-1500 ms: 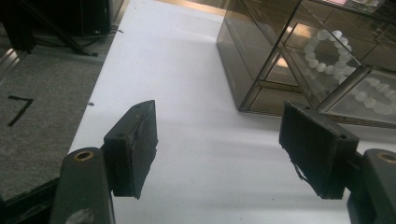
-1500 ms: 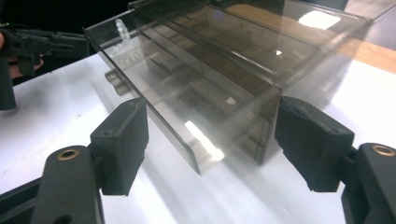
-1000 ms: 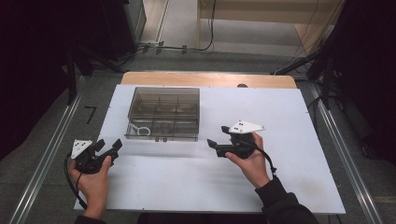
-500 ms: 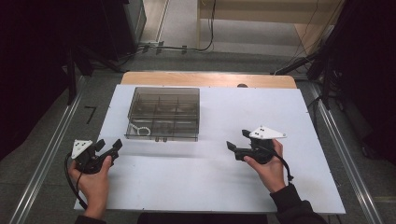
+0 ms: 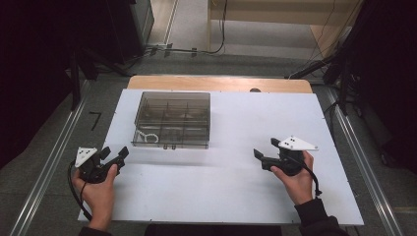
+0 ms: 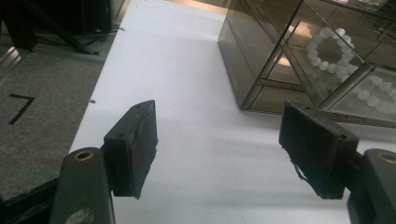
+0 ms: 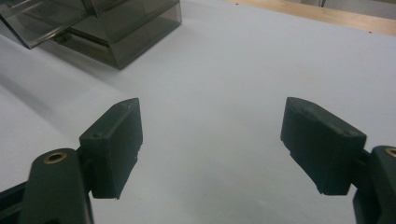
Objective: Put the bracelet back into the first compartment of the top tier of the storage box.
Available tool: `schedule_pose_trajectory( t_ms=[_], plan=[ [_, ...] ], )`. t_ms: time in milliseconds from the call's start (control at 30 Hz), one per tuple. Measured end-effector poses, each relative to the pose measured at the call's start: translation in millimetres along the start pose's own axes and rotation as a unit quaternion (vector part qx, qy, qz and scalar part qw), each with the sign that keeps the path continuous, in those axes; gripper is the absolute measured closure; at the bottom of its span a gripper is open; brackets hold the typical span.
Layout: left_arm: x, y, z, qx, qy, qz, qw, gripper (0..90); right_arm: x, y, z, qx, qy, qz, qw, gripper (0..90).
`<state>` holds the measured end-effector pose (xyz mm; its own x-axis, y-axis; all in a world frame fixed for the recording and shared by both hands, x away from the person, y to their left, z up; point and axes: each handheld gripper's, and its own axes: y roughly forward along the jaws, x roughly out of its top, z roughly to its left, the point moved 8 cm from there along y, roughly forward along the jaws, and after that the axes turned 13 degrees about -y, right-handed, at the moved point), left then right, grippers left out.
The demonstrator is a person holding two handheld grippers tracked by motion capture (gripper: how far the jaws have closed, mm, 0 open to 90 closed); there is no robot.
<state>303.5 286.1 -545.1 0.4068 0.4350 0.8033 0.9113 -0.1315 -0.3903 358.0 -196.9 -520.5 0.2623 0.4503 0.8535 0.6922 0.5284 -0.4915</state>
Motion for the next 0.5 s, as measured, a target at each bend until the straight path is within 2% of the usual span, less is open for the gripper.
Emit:
schedule_pose_trajectory(
  t_ms=[500],
  plan=[
    [-0.2,0.2,0.2,0.0,0.001,0.001,1.0,29.0,-13.0,-12.6,-15.9,-0.021,0.007,0.008,0.9997,18.2]
  ],
)
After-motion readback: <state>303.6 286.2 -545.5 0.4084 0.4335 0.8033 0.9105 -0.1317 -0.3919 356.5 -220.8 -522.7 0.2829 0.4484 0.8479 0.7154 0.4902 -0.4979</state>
